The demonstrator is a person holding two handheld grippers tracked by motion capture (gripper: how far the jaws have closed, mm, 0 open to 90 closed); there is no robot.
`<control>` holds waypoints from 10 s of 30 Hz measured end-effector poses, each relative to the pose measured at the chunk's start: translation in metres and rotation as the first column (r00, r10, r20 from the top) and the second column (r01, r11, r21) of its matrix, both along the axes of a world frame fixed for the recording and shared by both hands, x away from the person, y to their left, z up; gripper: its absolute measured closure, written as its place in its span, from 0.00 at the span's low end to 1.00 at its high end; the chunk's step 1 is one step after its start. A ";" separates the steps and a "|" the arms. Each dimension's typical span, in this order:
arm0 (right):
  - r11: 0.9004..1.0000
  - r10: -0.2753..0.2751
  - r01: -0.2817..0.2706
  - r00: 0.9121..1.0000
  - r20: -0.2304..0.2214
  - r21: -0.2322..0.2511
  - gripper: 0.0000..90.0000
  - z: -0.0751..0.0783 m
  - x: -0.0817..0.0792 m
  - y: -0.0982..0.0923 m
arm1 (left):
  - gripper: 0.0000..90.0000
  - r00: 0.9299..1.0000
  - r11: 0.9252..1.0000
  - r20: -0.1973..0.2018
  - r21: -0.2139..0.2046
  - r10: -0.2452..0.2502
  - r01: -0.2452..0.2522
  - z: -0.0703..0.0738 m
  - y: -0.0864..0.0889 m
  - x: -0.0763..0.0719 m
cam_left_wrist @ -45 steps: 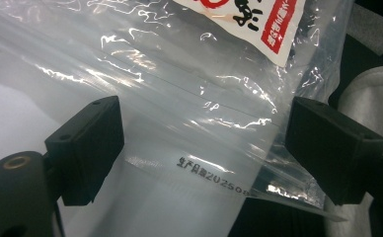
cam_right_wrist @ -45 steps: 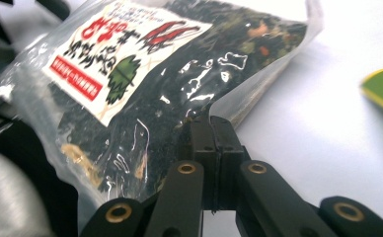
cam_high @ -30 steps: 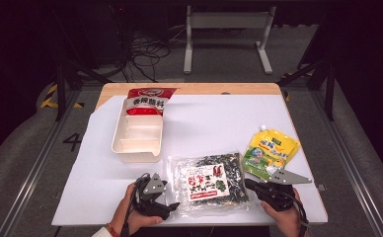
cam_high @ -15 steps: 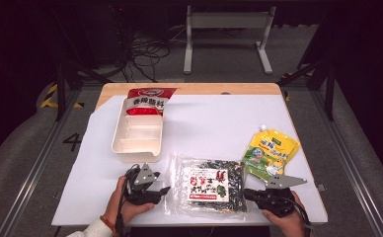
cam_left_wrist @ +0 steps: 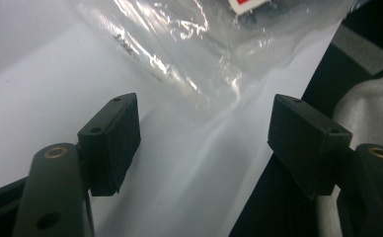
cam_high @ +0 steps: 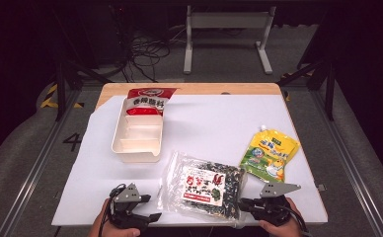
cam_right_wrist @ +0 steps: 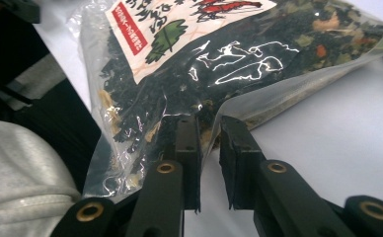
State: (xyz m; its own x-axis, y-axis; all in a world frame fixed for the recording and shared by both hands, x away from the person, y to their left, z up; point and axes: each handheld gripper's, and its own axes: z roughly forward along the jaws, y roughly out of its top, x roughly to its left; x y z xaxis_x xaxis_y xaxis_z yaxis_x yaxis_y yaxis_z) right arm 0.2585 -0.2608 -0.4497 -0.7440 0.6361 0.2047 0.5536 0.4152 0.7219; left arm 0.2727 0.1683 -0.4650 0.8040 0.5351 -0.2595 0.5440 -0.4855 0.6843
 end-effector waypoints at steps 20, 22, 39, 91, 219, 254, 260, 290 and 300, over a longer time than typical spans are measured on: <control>1.000 0.011 -0.011 1.000 -0.002 0.023 0.84 -0.007 0.002 0.019 | 0.36 0.990 0.985 -0.058 -0.102 0.131 -0.136 -0.005 -0.021 0.013; 1.000 0.011 -0.011 1.000 -0.003 0.027 0.84 -0.007 0.002 0.019 | 0.36 0.990 0.987 -0.041 -0.084 0.133 -0.136 -0.005 -0.027 0.014; 0.999 0.008 -0.008 1.000 -0.005 0.043 0.81 -0.010 0.006 0.031 | 0.26 0.999 0.993 -0.033 -0.120 0.012 -0.016 -0.005 -0.041 0.043; 0.999 0.010 -0.010 1.000 0.000 0.038 0.74 -0.011 0.008 0.049 | 0.20 0.999 0.999 -0.043 -0.021 -0.027 0.027 0.002 -0.042 0.022; 0.982 0.174 -0.179 0.982 0.075 0.058 0.45 0.015 0.067 0.059 | 0.88 0.980 0.897 0.188 -0.420 -0.060 0.136 0.056 -0.022 0.048; 0.998 0.055 -0.053 0.997 0.046 -0.025 0.35 0.007 0.026 0.015 | 0.90 0.878 0.952 0.474 -0.292 0.059 0.093 0.145 0.030 0.080; 0.999 0.042 -0.041 0.998 0.048 -0.030 0.34 0.006 0.021 0.014 | 0.90 0.860 0.959 0.502 -0.277 0.089 0.063 0.161 0.040 0.095; 0.999 0.031 -0.031 1.000 0.003 -0.025 0.32 -0.005 0.013 0.011 | 0.89 0.861 0.990 0.497 -0.130 0.107 -0.048 0.152 0.077 0.185; 0.999 0.042 -0.042 0.999 0.000 -0.024 0.32 -0.005 0.013 0.013 | 0.90 0.876 0.997 0.479 -0.067 0.060 -0.031 0.151 0.066 0.188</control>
